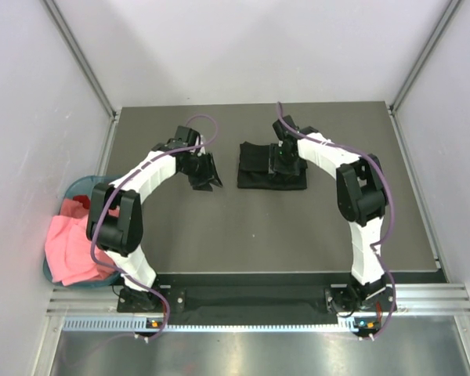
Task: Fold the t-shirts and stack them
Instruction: Fold the tshirt
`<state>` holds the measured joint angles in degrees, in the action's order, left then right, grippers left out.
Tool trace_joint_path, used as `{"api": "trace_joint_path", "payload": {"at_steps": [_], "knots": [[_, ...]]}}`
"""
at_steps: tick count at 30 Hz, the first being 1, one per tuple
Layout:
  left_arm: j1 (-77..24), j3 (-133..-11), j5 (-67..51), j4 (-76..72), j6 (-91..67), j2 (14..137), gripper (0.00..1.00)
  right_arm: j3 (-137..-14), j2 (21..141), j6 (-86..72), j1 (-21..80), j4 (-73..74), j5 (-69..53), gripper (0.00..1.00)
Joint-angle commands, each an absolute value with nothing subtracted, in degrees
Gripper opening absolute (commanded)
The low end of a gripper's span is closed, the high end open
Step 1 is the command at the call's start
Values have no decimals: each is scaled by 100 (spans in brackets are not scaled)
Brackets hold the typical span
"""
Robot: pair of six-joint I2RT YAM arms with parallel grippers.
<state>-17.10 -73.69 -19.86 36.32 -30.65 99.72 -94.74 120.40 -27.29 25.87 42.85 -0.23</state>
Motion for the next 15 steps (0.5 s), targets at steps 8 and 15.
{"api": "trace_joint_path", "payload": {"at_steps": [8,15], "knots": [[-1679,-7427,-2127,3691,-2839,9879,47,-10406,12348,-2725,2619,4351,308,52],[-1635,-7523,-2197,3735,-2795,10028,47,-10854,12709,-2655,2619,4456,448,52]]}}
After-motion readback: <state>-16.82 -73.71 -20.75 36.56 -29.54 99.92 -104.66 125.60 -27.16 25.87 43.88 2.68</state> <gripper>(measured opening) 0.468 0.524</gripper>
